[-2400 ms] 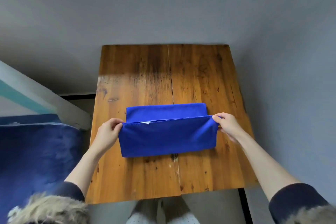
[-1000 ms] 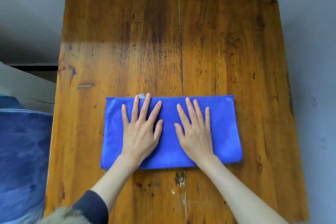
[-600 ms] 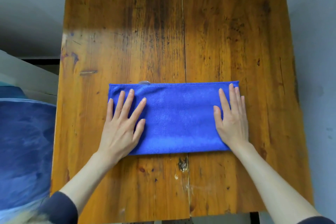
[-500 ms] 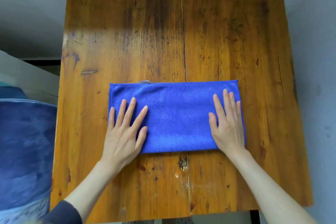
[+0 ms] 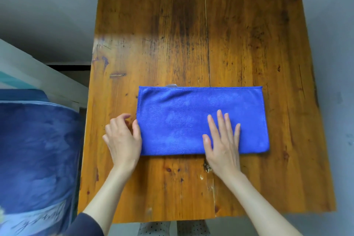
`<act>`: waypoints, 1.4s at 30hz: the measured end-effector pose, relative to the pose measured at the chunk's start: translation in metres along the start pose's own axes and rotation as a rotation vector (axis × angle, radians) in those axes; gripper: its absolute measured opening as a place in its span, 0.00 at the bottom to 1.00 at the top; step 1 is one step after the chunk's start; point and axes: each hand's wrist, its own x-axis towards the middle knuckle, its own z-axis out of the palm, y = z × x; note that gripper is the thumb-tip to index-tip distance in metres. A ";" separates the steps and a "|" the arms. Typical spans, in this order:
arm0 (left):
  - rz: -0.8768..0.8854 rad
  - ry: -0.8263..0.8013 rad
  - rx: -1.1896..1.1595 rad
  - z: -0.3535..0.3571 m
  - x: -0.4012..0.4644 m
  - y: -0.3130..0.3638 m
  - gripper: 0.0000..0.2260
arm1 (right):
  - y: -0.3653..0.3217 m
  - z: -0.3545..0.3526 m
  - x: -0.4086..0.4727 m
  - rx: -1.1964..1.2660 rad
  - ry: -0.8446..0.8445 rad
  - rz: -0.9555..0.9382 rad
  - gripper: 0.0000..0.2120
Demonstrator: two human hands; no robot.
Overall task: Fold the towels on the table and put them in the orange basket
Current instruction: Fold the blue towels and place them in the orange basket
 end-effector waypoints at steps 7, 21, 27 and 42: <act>-0.123 -0.175 -0.005 -0.002 0.003 -0.004 0.12 | -0.036 0.021 -0.008 -0.165 -0.142 -0.029 0.26; -0.048 -0.225 -0.202 -0.026 0.066 0.008 0.04 | -0.069 0.021 0.035 -0.210 -0.222 -0.018 0.30; -0.024 -0.384 -0.144 -0.045 0.107 0.000 0.06 | -0.074 0.018 0.062 -0.196 -0.199 -0.001 0.32; -0.075 -0.642 -0.559 -0.077 0.095 0.029 0.06 | -0.066 0.018 0.068 -0.170 -0.262 -0.032 0.33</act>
